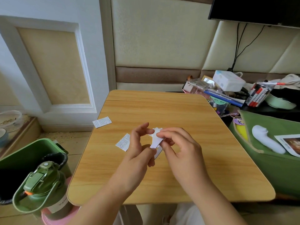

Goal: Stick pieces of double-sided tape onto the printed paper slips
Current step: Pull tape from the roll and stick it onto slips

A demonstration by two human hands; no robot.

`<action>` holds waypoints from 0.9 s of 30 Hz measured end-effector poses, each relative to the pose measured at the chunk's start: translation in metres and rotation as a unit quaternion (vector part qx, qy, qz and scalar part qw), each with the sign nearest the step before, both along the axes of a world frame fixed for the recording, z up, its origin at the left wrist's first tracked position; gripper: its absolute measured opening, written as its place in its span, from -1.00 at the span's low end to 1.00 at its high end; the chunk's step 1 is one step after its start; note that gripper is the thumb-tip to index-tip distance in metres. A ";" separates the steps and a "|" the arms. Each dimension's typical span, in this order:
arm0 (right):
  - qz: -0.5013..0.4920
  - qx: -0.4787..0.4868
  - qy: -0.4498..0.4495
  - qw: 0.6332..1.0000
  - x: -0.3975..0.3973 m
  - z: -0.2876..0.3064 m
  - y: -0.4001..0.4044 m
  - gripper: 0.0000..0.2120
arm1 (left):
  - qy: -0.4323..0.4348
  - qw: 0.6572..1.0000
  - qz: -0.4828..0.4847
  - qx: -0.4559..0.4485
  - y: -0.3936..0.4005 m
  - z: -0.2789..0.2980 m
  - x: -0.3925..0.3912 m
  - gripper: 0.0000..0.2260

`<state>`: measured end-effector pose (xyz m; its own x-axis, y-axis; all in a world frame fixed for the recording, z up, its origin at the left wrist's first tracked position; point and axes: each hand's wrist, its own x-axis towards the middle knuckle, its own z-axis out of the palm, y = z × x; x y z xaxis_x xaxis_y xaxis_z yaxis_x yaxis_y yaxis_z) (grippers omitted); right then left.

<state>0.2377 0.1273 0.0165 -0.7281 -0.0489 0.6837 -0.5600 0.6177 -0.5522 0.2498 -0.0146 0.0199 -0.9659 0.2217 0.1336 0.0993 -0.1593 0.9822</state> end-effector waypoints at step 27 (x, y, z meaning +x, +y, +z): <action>-0.027 -0.083 -0.105 0.991 0.017 0.009 0.003 -0.62 | 0.149 0.959 0.079 -0.228 0.013 0.007 0.002 -0.78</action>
<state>0.2549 0.1302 0.0251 -0.8533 0.0940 0.5129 -0.3914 0.5345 -0.7491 0.2522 -0.0020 0.0270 -0.9264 0.1768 0.3326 0.3737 0.3208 0.8703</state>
